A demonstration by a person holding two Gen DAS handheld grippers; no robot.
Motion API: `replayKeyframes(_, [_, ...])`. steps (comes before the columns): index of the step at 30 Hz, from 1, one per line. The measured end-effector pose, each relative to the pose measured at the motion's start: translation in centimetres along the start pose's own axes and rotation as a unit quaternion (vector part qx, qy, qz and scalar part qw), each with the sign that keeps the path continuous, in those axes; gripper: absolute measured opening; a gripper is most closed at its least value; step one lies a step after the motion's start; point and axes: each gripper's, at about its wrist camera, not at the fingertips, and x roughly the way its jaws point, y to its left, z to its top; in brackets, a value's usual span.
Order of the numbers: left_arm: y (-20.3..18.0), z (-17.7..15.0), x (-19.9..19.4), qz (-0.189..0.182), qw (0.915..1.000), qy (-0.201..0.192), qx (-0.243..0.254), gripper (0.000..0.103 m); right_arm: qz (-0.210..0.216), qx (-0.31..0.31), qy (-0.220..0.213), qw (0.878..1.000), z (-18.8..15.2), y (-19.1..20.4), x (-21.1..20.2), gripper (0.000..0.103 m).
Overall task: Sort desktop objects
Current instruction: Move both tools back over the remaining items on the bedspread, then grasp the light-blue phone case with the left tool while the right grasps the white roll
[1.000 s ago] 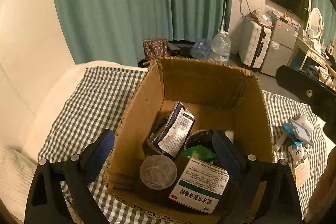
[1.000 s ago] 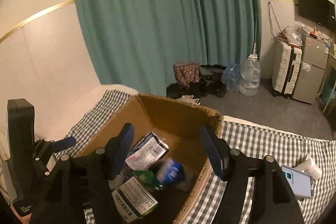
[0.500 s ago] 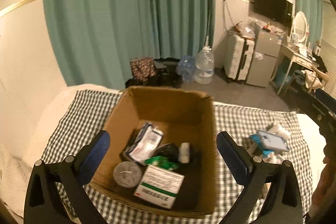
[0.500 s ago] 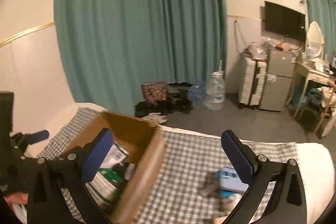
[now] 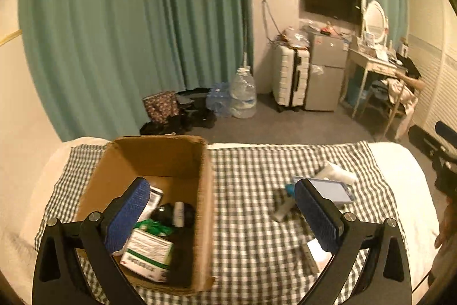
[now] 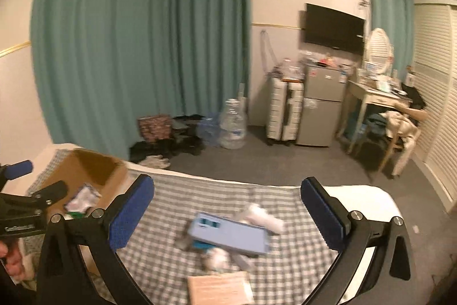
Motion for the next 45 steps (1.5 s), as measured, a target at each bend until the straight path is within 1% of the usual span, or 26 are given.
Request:
replayKeyframes(4, [-2.3, -0.3, 1.3, -0.011, 0.9998, 0.013, 0.009, 0.103, -0.031, 0.003, 0.010, 0.999, -0.6, -3.8, 0.3, 0.103])
replayKeyframes(6, [-3.3, -0.6, 2.2, -0.017, 0.9996, 0.021, 0.010, 0.103, -0.055, -0.003, 0.020, 0.998, -1.1, -5.2, 0.7, 0.103])
replayKeyframes(8, [-4.2, -0.9, 3.3, -0.024, 0.9991, 0.034, 0.011, 0.103, -0.078, -0.013, 0.021, 0.997, -1.7, -6.4, 1.1, 0.103])
replayKeyframes(12, [-6.2, -1.8, 5.4, -0.031, 0.9979, 0.055, 0.015, 0.103, -0.089, -0.040, 0.036, 0.995, -3.1, -8.2, 2.3, 0.103])
replayKeyframes(20, [-9.9, -3.1, 10.5, -0.042, 0.9948, 0.080, 0.045, 0.103, -0.065, -0.076, 0.060, 0.993, -6.5, -9.8, 6.9, 0.103])
replayKeyframes(23, [-10.5, -3.5, 12.8, -0.043, 0.9933, 0.095, 0.050, 0.102, -0.045, -0.068, 0.068, 0.994, -7.6, -10.8, 9.1, 0.103])
replayKeyframes(27, [-11.2, -4.1, 15.6, -0.041, 0.9913, 0.109, 0.060, 0.099, -0.039, -0.059, 0.088, 0.994, -9.1, -11.4, 11.9, 0.103])
replayKeyframes(30, [-11.6, -4.3, 17.3, -0.043, 0.9900, 0.118, 0.064, 0.099, -0.032, -0.057, 0.100, 0.993, -9.8, -11.9, 13.9, 0.103])
replayKeyframes(35, [-12.3, -4.5, 20.0, -0.049, 0.9878, 0.131, 0.067, 0.098, -0.027, -0.067, 0.108, 0.991, -10.2, -11.7, 16.7, 0.098])
replayKeyframes(38, [-12.7, -4.8, 21.4, -0.054, 0.9860, 0.138, 0.076, 0.092, -0.022, -0.071, 0.112, 0.991, -10.3, -11.6, 18.2, 0.096])
replayKeyframes(40, [-12.6, -5.2, 22.4, -0.068, 0.9840, 0.147, 0.075, 0.080, -0.016, -0.073, 0.115, 0.991, -10.4, -11.6, 19.1, 0.096])
replayKeyframes(41, [-12.5, -5.3, 22.6, -0.074, 0.9836, 0.148, 0.072, 0.076, -0.007, -0.074, 0.116, 0.991, -10.6, -11.3, 19.5, 0.096])
replayKeyframes(42, [-12.3, -5.5, 22.8, -0.081, 0.9833, 0.148, 0.069, 0.067, 0.003, -0.073, 0.117, 0.990, -10.6, -11.2, 20.0, 0.095])
replayKeyframes(43, [-12.1, -5.6, 22.9, -0.086, 0.9829, 0.149, 0.067, 0.054, 0.007, -0.073, 0.120, 0.990, -10.7, -11.1, 20.3, 0.095])
replayKeyframes(44, [-11.9, -5.7, 23.1, -0.090, 0.9821, 0.151, 0.067, 0.046, 0.012, -0.072, 0.123, 0.990, -10.9, -10.9, 20.8, 0.095])
replayKeyframes(45, [-11.8, -5.9, 23.3, -0.089, 0.9813, 0.156, 0.069, 0.030, 0.019, -0.070, 0.126, 0.989, -11.0, -10.8, 21.1, 0.095])
